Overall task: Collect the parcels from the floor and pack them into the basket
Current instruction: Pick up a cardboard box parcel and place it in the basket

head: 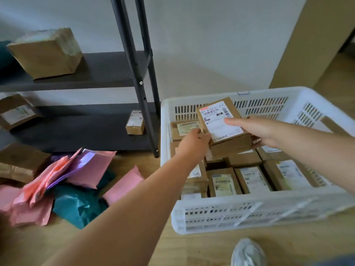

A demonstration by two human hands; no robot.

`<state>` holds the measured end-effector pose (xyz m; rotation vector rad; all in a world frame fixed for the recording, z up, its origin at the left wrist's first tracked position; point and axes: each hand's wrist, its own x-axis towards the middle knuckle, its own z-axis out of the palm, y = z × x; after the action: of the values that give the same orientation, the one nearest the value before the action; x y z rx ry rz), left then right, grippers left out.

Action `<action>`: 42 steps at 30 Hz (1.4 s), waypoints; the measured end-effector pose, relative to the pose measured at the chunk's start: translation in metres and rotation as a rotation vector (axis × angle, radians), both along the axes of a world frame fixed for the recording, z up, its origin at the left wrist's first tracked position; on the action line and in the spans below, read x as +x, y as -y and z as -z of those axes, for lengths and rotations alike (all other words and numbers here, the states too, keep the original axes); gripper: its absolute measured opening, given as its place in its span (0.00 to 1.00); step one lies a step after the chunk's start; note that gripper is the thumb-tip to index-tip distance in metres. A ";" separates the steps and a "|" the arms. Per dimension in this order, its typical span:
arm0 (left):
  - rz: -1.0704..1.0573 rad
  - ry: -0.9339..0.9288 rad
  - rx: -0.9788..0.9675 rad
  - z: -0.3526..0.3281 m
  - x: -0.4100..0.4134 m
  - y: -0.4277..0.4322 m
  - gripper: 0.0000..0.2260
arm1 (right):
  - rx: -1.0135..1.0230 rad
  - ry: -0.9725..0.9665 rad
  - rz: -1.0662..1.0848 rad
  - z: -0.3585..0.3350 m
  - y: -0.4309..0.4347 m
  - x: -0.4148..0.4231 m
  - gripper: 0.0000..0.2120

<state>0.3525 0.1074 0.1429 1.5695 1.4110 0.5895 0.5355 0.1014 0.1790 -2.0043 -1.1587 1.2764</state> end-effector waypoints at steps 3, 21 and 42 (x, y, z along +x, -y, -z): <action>0.039 -0.127 0.050 0.016 0.017 -0.016 0.15 | -0.029 -0.012 0.038 0.022 -0.013 0.012 0.30; 0.306 -0.752 0.254 0.094 0.043 -0.089 0.28 | -0.143 -0.082 0.186 0.125 -0.085 0.053 0.38; 0.215 -0.840 0.393 0.132 0.037 -0.101 0.18 | -0.129 -0.027 0.079 0.194 -0.132 0.069 0.44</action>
<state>0.3897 0.2088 0.0114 2.4202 1.7428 0.0483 0.6045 0.2332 -0.0151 -2.0962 -0.9969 1.3643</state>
